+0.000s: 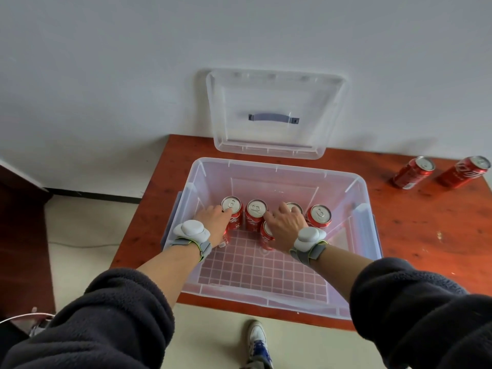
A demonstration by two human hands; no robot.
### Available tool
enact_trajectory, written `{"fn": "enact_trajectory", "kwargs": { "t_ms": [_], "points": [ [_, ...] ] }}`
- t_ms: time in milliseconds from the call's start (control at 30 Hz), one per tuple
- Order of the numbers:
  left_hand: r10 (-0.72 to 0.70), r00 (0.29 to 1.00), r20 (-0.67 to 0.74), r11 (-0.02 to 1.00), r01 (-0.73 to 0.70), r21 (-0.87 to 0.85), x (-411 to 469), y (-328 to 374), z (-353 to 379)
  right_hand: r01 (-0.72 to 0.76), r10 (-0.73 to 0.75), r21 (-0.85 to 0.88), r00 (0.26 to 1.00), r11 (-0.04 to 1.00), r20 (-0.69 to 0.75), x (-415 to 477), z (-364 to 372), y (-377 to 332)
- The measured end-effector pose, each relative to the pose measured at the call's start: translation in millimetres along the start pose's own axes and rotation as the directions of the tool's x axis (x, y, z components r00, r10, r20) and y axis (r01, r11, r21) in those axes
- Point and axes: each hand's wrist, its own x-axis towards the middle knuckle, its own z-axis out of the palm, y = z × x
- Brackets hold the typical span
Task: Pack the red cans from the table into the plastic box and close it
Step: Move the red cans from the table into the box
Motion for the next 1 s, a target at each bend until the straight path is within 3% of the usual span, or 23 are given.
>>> {"fn": "enact_trajectory", "kwargs": {
  "t_ms": [133, 300, 533, 800, 1000],
  "points": [
    [-0.032, 0.998, -0.059, 0.998, 0.029, -0.054, -6, 2, -21, 0.018, -0.017, 0.026, 0.999, 0.999, -0.037, -8, -15, 5],
    [-0.098, 0.978, -0.182, 0.988, 0.074, -0.135, -11, 24, -74, 0.020, -0.001, 0.092, 0.979, 0.996, -0.204, -36, -48, 33],
    [-0.083, 0.926, -0.369, 0.980, 0.009, -0.198, -12, 107, -142, 0.026, 0.026, 0.124, 0.916, 0.992, -0.399, -116, -85, 109],
    [-0.046, 0.829, -0.557, 0.931, -0.167, -0.326, 9, 262, -197, -0.157, 0.192, 0.117, 0.892, 0.981, -0.410, -223, -70, 241],
    [0.052, 0.847, -0.530, 0.926, -0.239, -0.292, 36, 351, -217, -0.329, 0.362, 0.151, 0.868, 0.932, -0.341, -270, -45, 322]
  ]
}}
